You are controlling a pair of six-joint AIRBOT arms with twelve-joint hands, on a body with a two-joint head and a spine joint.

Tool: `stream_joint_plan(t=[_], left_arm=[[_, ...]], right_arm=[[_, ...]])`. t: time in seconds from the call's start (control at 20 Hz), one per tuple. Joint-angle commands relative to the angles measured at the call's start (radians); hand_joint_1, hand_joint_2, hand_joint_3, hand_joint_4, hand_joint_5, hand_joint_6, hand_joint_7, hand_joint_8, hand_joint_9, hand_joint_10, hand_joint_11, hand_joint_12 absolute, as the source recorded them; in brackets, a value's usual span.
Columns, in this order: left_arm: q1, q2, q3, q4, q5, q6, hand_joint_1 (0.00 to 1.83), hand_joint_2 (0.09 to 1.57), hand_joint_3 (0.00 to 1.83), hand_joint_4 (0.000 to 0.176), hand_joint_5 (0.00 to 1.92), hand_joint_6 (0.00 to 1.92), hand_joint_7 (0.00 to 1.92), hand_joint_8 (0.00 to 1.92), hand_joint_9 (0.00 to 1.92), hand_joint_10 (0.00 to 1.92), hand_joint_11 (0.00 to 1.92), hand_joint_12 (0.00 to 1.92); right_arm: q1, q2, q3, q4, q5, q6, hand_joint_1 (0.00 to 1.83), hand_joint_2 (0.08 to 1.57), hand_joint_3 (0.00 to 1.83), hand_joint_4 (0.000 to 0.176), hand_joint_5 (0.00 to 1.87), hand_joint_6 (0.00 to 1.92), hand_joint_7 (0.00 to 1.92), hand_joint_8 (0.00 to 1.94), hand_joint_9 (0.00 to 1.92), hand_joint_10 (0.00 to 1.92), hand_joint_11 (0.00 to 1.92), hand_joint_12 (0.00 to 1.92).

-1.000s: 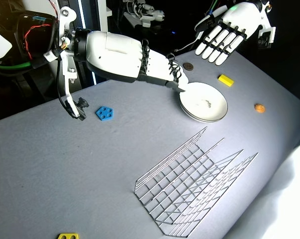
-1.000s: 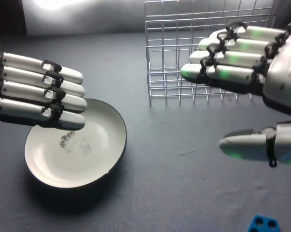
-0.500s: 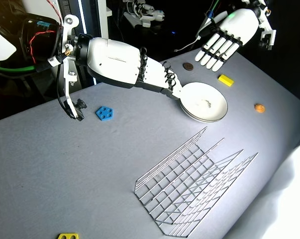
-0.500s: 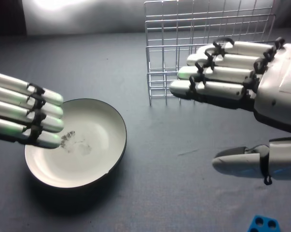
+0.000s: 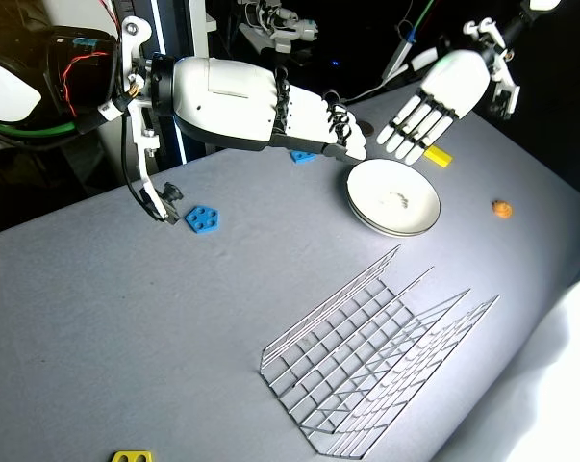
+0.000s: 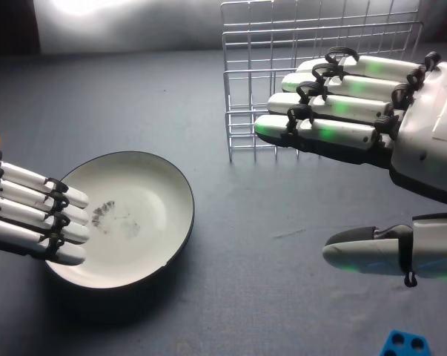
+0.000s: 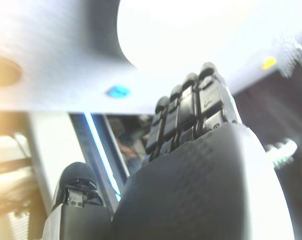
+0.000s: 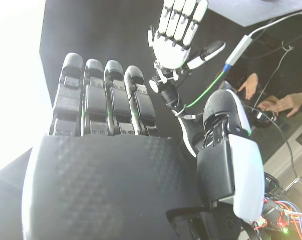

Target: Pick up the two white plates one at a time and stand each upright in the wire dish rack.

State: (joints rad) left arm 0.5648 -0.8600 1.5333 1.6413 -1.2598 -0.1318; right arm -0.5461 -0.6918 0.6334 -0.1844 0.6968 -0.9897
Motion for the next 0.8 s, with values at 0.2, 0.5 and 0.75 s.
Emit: stream_joint_plan(t=[0.2, 0.5, 0.75], left_arm=[[0.050, -0.024, 0.000, -0.092, 0.008, 0.055, 0.00, 1.10, 0.01, 0.000, 0.01, 0.00, 0.00, 0.00, 0.00, 0.00, 0.00, 0.00], [0.089, -0.055, 0.011, -0.114, 0.061, 0.092, 0.00, 1.10, 0.00, 0.000, 0.01, 0.00, 0.00, 0.00, 0.00, 0.00, 0.00, 0.00], [0.091, -0.084, 0.048, -0.122, 0.074, 0.092, 0.00, 1.10, 0.01, 0.000, 0.00, 0.00, 0.00, 0.00, 0.00, 0.00, 0.00, 0.00]], right_arm=[[-0.005, 0.009, -0.004, 0.009, 0.121, -0.001, 0.11, 1.20, 0.00, 0.000, 0.18, 0.01, 0.15, 0.01, 0.12, 0.01, 0.00, 0.29], [-0.007, 0.009, -0.004, 0.009, 0.124, -0.001, 0.10, 1.21, 0.00, 0.000, 0.16, 0.00, 0.12, 0.00, 0.09, 0.00, 0.00, 0.22], [-0.007, 0.009, -0.004, 0.009, 0.124, -0.002, 0.11, 1.21, 0.00, 0.000, 0.17, 0.01, 0.13, 0.00, 0.11, 0.01, 0.00, 0.28]])
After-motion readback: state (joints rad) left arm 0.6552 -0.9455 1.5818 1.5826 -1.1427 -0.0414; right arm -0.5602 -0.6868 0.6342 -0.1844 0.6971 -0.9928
